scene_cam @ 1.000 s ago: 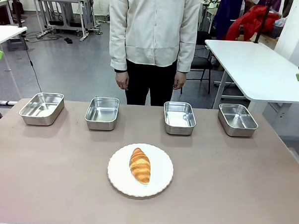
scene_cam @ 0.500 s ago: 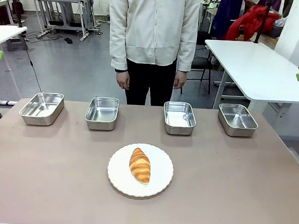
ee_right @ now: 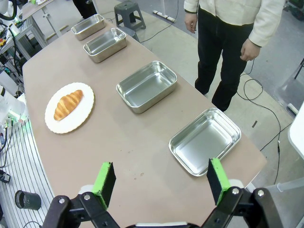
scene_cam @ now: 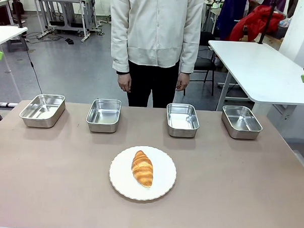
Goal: Place the bread in the container.
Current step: Place the Butter Roll into the Airtight Container indicated by the human.
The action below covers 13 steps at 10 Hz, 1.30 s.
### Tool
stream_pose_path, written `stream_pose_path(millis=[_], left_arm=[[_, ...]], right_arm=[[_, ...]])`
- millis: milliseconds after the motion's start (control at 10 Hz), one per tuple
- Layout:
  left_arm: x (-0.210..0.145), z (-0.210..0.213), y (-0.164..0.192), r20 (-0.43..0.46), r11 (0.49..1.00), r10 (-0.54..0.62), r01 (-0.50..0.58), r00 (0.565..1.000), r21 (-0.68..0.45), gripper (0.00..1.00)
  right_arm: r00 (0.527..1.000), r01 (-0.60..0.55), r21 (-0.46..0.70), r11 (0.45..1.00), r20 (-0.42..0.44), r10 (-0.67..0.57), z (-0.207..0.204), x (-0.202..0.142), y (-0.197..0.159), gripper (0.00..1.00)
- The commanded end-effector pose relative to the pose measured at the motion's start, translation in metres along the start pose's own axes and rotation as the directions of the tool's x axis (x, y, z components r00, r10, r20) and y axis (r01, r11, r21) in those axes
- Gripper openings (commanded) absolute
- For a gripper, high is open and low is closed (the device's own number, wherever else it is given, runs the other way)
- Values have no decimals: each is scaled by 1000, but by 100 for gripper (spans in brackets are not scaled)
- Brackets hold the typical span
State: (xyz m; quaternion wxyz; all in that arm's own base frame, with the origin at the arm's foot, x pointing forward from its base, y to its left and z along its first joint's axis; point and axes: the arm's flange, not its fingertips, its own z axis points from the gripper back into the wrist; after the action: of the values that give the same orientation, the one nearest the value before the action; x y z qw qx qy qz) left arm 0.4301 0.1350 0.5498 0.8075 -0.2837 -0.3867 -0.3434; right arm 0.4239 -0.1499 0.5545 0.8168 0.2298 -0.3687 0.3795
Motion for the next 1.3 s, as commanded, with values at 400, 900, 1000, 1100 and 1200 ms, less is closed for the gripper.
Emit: stream_pose_path(millis=[400,900,1000,1100,1200], left_arm=[[1,1,0,6,1000,-5,5,1000,-2,100],[1,1,0,6,1000,-5,5,1000,-2,100],[1,1,0,6,1000,-5,5,1000,-2,100],[1,1,0,6,1000,-5,5,1000,-2,100],[1,1,0,6,1000,-5,5,1000,-2,100]], right_arm=[[1000,-6,0,1000,14,6,0,2,0,100],[1000,-6,0,1000,14,6,0,2,0,100],[1000,-6,0,1000,14,6,0,2,0,100],[1000,-6,0,1000,14,6,0,2,0,100],[1000,-6,0,1000,14,6,0,2,0,100]])
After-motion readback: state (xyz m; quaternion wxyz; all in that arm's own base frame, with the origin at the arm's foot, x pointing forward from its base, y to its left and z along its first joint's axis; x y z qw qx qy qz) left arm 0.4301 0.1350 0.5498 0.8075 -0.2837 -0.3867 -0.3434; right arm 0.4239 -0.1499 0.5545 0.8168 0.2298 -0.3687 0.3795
